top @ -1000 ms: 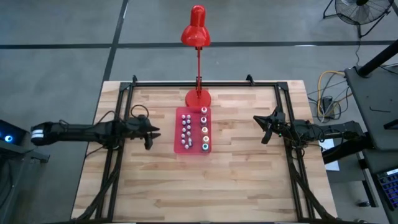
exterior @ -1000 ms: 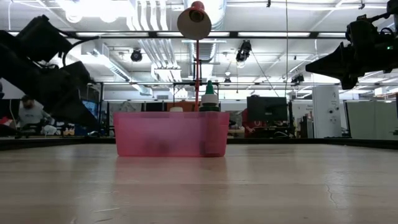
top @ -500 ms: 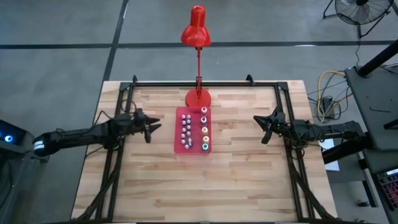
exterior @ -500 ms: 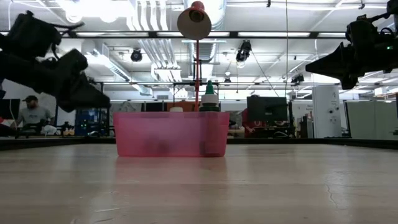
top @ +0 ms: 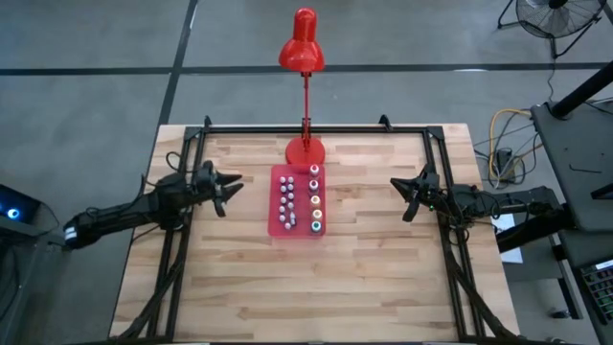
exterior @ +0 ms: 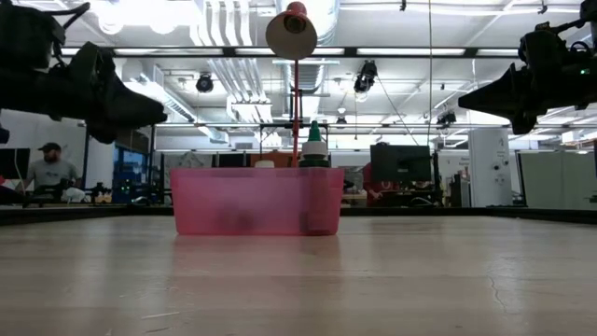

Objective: Pick & Place food coloring
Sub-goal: Return to Home Position

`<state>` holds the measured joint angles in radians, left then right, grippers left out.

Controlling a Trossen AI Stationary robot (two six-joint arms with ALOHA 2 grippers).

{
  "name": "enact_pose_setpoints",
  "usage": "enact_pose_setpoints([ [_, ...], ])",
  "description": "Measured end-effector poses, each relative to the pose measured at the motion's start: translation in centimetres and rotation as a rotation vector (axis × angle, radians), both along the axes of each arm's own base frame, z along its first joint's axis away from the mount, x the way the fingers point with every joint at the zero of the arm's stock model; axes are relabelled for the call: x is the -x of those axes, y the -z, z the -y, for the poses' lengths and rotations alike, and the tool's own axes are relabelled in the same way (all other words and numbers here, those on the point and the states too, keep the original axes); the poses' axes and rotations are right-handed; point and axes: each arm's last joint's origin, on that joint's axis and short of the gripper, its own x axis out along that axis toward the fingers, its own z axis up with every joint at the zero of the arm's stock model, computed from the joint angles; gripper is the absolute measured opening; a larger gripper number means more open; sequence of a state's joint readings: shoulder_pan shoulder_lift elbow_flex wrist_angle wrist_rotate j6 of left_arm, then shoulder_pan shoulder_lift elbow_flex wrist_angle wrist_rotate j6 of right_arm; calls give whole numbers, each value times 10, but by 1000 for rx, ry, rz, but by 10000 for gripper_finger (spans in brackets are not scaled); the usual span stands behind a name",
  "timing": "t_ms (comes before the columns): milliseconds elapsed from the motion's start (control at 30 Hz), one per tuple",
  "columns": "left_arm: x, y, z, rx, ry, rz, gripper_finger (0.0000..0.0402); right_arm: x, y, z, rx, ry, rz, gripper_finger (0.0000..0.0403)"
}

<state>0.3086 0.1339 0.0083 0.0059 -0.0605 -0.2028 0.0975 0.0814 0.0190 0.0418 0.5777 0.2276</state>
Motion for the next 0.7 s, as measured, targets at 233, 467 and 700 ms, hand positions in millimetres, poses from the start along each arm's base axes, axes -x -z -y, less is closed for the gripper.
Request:
enact_pose_setpoints([
  [233,0,0,0,9,-5,6,122,0,0,0,0,-1,0,9],
  [467,1,-1,0,8,-7,16,122,0,0,0,0,0,0,9],
  [700,5,-8,1,-18,-6,102,122,0,0,0,0,0,0,9],
])
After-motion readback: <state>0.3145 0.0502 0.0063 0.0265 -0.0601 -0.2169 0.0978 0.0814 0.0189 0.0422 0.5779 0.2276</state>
